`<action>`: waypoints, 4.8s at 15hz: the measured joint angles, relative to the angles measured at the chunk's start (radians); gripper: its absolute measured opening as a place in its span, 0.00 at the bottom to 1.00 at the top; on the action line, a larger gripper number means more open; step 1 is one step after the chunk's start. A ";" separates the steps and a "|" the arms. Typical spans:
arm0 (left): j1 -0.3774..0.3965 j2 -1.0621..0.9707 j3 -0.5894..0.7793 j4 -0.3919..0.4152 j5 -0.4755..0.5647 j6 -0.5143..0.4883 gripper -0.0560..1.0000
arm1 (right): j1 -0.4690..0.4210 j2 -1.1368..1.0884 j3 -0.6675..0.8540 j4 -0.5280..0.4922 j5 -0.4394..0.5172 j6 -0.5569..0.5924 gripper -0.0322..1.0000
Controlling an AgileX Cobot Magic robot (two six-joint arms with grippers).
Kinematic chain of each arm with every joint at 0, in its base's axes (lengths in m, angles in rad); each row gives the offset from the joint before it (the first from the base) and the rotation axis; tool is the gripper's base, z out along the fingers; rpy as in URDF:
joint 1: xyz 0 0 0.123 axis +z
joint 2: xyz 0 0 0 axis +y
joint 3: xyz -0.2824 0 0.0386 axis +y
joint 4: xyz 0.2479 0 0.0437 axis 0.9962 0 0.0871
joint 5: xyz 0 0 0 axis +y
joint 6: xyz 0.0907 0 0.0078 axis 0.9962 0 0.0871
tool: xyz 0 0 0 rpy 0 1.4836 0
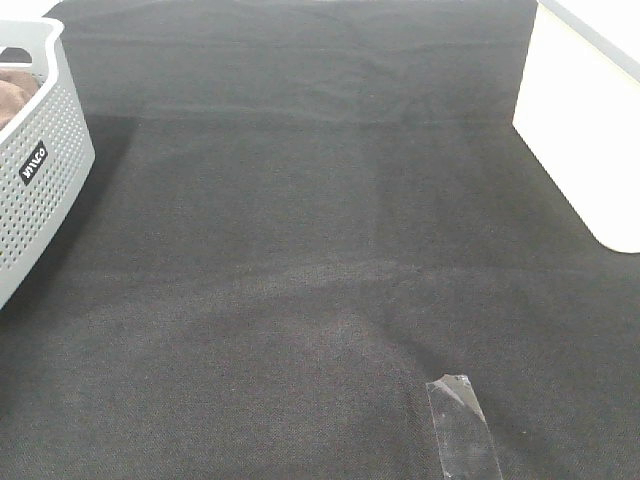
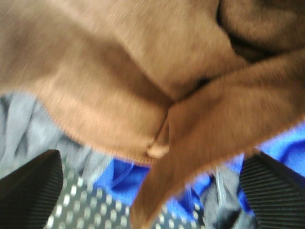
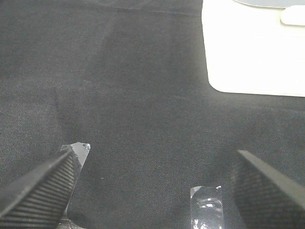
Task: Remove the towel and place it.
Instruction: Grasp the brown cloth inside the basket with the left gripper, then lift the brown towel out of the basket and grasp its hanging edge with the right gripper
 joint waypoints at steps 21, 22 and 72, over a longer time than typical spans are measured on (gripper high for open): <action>-0.075 -0.124 -0.058 -0.069 0.074 -0.178 0.05 | 0.000 0.000 0.000 0.000 0.000 0.000 0.82; -0.085 -0.161 -0.058 -0.097 0.074 -0.183 0.05 | 0.000 0.000 0.000 0.000 0.000 0.000 0.82; -0.911 -0.531 -0.158 -0.207 -0.058 -0.669 0.05 | 0.360 1.702 -0.409 1.565 -0.005 -1.965 0.58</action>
